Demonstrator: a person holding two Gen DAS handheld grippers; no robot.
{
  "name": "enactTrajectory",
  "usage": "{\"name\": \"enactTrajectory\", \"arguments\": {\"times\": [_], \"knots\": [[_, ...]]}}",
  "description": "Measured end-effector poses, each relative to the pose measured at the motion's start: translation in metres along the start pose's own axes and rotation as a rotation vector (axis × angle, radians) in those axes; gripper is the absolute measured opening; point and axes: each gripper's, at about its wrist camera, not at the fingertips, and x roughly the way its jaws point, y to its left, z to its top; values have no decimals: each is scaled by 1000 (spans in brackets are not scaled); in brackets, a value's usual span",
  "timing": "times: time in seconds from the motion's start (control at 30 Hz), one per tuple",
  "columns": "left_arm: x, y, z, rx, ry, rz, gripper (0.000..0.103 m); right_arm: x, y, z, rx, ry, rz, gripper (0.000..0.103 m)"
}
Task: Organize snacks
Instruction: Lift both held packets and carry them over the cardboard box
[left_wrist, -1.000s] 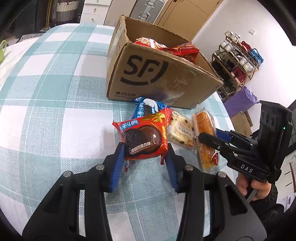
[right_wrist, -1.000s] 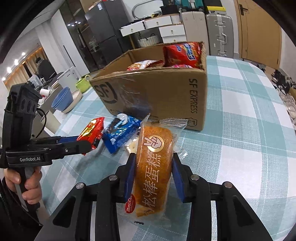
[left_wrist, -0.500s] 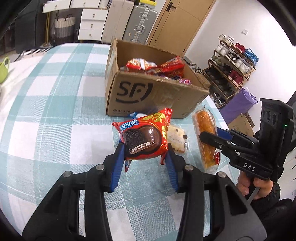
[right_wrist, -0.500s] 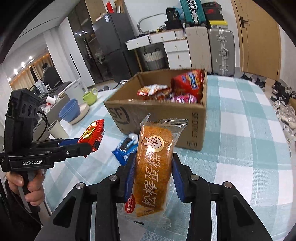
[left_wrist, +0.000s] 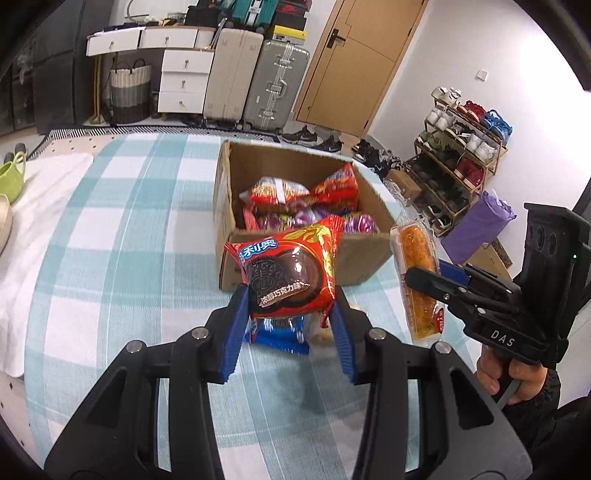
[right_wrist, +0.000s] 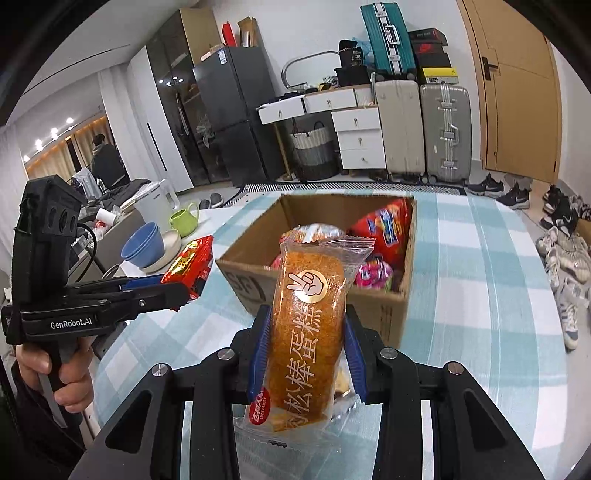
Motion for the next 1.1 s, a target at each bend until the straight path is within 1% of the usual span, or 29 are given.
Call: {"name": "enactTrajectory", "arguments": {"times": [0.33, 0.67, 0.87, 1.1], "knots": [[3, -4, 31, 18, -37, 17, 39, 9, 3, 27, -9, -40, 7, 37], [19, -6, 56, 22, -55, 44, 39, 24, 3, 52, -5, -65, 9, 37], [35, -8, 73, 35, -61, 77, 39, 36, -1, 66, -1, -70, 4, 37], [63, -9, 87, 45, -53, 113, 39, 53, -4, 78, 4, -74, 3, 37]]}}
